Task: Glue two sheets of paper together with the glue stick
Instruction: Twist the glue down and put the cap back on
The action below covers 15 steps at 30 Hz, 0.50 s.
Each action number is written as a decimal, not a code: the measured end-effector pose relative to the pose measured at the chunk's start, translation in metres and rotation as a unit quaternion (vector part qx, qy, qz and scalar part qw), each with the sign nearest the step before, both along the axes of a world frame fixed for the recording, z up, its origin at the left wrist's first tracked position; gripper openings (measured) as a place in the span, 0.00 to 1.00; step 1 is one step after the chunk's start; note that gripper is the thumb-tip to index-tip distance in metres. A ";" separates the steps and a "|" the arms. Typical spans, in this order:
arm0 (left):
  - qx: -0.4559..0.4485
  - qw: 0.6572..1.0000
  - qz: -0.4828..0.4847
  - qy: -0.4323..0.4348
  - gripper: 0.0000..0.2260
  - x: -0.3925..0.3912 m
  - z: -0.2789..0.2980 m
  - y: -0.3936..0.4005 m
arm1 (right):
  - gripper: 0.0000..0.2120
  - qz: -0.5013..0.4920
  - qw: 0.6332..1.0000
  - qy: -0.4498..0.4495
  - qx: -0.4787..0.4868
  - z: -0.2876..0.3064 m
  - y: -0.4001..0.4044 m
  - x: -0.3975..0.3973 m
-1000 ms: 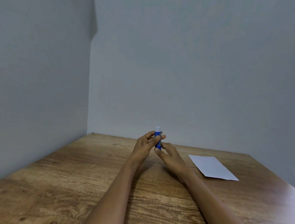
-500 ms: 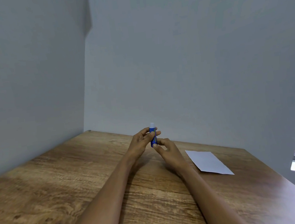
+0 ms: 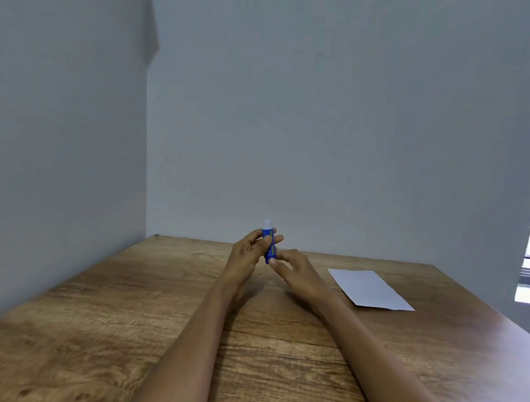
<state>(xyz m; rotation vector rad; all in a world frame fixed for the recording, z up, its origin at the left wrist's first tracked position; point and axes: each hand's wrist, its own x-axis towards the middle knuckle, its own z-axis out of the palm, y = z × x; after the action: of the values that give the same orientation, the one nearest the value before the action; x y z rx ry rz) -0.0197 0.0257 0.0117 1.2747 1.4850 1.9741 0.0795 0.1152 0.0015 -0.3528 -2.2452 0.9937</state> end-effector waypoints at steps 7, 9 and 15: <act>0.014 1.000 -0.005 -0.002 0.08 0.001 0.001 0.005 | 0.13 -0.140 0.989 0.035 0.043 0.000 0.000 0.000; 0.014 1.000 -0.014 -0.010 0.08 0.000 0.001 0.004 | 0.14 -0.091 0.995 0.029 0.015 -0.002 -0.001 -0.003; 0.024 0.999 -0.013 -0.027 0.08 -0.002 -0.003 0.006 | 0.12 -0.052 0.997 0.005 0.054 0.000 0.000 -0.001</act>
<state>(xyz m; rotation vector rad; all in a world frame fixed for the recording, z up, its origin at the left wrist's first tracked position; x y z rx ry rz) -0.0221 0.0313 0.0086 1.2426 1.3976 2.0232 0.0781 0.1153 0.0013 -0.4109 -2.2363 0.8149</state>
